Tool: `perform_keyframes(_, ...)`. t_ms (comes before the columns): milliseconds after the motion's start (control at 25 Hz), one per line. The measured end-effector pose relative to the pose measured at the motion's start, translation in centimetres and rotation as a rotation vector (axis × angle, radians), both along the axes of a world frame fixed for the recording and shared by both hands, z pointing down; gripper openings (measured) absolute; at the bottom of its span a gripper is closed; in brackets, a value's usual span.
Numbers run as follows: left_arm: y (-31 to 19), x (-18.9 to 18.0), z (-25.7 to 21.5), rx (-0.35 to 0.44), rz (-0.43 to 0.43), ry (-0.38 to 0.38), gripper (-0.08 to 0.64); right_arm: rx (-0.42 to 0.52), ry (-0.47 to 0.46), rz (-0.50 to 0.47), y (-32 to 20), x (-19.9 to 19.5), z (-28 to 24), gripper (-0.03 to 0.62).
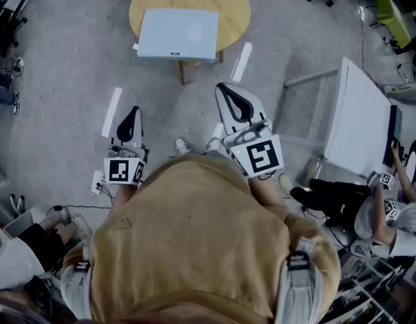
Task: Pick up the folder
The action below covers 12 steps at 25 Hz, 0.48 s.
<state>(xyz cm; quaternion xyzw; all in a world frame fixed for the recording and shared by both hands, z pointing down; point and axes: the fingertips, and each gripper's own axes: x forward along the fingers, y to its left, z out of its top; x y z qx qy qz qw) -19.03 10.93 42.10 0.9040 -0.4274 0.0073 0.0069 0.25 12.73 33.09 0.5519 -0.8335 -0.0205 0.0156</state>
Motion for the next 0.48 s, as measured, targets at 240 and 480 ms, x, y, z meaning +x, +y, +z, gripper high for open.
perform_keyframes(240,0.7,0.4,0.5,-0.013,0.011,-0.018,0.005,0.003,0.009,0.001,0.4,0.4,-0.6,0.0)
perform_keyframes(480,0.5,0.8,1.3,-0.034,0.03,-0.011,0.003,-0.012,0.012,0.01,0.3,0.2,-0.1,0.0)
